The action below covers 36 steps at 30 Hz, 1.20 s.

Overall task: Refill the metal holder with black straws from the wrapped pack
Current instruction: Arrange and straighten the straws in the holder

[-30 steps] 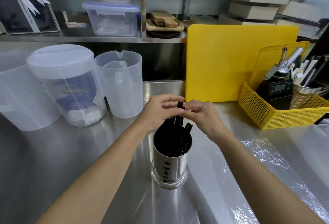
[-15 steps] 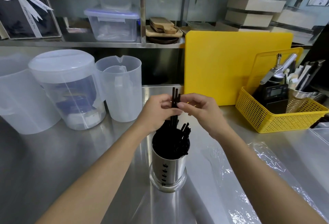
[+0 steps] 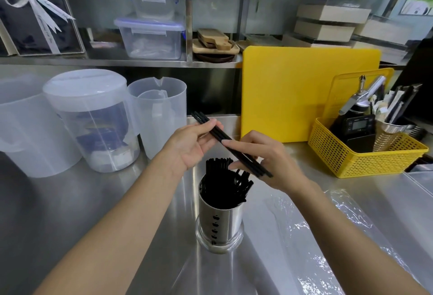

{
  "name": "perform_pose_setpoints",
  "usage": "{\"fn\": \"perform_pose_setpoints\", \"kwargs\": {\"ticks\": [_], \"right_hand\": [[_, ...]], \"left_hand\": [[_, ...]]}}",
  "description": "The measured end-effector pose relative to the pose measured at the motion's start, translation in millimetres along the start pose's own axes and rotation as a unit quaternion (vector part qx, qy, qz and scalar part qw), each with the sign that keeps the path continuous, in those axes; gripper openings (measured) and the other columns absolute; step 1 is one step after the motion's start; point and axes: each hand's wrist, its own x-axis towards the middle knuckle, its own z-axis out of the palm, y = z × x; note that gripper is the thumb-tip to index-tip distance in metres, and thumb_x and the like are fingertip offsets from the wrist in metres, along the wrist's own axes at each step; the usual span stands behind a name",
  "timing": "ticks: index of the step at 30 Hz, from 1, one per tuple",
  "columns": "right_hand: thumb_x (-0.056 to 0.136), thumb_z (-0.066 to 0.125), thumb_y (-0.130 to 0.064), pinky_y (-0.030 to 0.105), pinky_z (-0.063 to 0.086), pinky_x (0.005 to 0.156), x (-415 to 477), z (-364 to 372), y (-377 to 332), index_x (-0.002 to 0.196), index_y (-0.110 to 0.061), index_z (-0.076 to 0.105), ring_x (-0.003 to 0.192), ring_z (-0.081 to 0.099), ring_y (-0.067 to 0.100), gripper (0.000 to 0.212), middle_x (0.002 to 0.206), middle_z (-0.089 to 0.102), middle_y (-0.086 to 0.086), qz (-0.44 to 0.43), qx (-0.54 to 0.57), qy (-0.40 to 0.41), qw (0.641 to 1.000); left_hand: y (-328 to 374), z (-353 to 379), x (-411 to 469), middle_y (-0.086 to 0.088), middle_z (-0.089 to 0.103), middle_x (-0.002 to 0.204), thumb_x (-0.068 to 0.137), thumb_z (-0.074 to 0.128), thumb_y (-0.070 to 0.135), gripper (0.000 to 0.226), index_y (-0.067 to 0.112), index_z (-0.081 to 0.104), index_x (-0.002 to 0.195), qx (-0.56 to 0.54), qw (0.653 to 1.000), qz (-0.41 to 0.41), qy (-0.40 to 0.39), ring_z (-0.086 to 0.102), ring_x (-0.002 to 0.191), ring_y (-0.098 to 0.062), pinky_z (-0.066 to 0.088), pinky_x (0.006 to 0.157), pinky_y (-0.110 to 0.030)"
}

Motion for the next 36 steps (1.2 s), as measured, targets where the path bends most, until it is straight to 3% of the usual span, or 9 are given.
{"fn": "perform_pose_setpoints", "kwargs": {"ticks": [5,10,13,17,22,25,29,32,36], "right_hand": [[0.088,0.057,-0.018,0.019,0.037,0.056,6,0,-15,0.091,-0.002,0.068,0.061,0.047,0.014,0.020,0.067,0.057,0.010,-0.042,-0.025,0.097,0.994],[0.088,0.055,-0.013,0.005,0.030,0.049,13,-11,-35,0.075,-0.017,0.054,0.050,0.045,-0.005,0.013,0.053,0.044,-0.013,0.088,0.080,0.216,0.969],[0.088,0.052,-0.025,0.013,0.029,0.046,17,-21,-41,0.067,-0.008,0.053,0.047,0.041,0.003,0.027,0.050,0.043,-0.007,0.140,0.105,0.190,0.966],[0.090,0.054,-0.017,0.022,0.030,0.050,18,-16,-45,0.068,0.004,0.054,0.050,0.038,0.008,0.030,0.052,0.042,0.001,0.207,0.127,0.058,0.968],[0.083,0.064,-0.034,0.019,0.032,0.051,12,9,-36,0.072,-0.017,0.060,0.049,0.042,0.004,0.021,0.053,0.046,-0.010,0.277,0.086,-0.064,0.955],[0.079,0.064,-0.046,0.026,0.031,0.055,5,14,-26,0.088,-0.017,0.064,0.055,0.042,0.009,0.030,0.055,0.045,-0.008,0.307,0.051,-0.051,0.949],[0.084,0.063,-0.036,0.027,0.030,0.053,1,12,-10,0.080,-0.014,0.064,0.053,0.040,0.012,0.022,0.055,0.045,-0.002,0.338,0.079,0.027,0.937],[0.087,0.060,-0.027,0.020,0.030,0.049,-1,13,1,0.076,-0.008,0.064,0.049,0.038,0.006,0.022,0.058,0.049,0.005,0.364,0.104,0.047,0.925],[0.086,0.061,-0.019,0.011,0.032,0.048,-2,18,12,0.082,-0.006,0.067,0.051,0.044,0.001,0.014,0.065,0.055,0.002,0.381,0.094,0.007,0.920]], "left_hand": [[-7,7,-10,-0.007,0.068,0.067,0.086,0.059,0.010,0.015,0.003,0.065,0.075,0.007,0.996,-0.082,-0.018,0.068,0.059,-0.013,0.058,0.061,-0.021],[-8,-2,-10,-0.010,0.067,0.095,0.084,0.063,0.022,0.017,0.009,0.060,0.095,0.167,0.982,0.025,0.085,0.066,0.088,-0.020,0.057,0.080,-0.032],[-7,-9,-14,-0.009,0.067,0.102,0.085,0.060,0.024,0.011,0.015,0.061,0.092,0.297,0.942,0.116,0.109,0.063,0.094,-0.018,0.050,0.090,-0.032],[-10,-12,-18,-0.006,0.070,0.091,0.083,0.061,0.023,0.010,0.016,0.063,0.089,0.369,0.913,0.161,0.067,0.066,0.087,-0.017,0.050,0.087,-0.032],[-19,-15,-17,-0.003,0.070,0.089,0.083,0.061,0.024,0.004,0.022,0.063,0.085,0.429,0.881,0.194,0.044,0.066,0.090,-0.018,0.051,0.087,-0.034],[-21,-19,-16,-0.002,0.068,0.092,0.084,0.061,0.025,0.010,0.019,0.064,0.091,0.455,0.867,0.202,0.031,0.064,0.092,-0.017,0.049,0.087,-0.031],[-24,-25,-12,0.001,0.067,0.094,0.085,0.060,0.026,0.012,0.018,0.065,0.093,0.464,0.861,0.208,0.024,0.062,0.093,-0.013,0.047,0.085,-0.025],[-28,-29,-7,0.001,0.066,0.096,0.085,0.060,0.022,0.011,0.018,0.065,0.095,0.462,0.865,0.196,0.013,0.061,0.095,-0.013,0.048,0.087,-0.024],[-34,-36,0,-0.001,0.064,0.109,0.082,0.065,0.022,0.023,0.020,0.061,0.105,0.489,0.857,0.161,-0.039,0.059,0.106,-0.014,0.047,0.096,-0.030]]}}
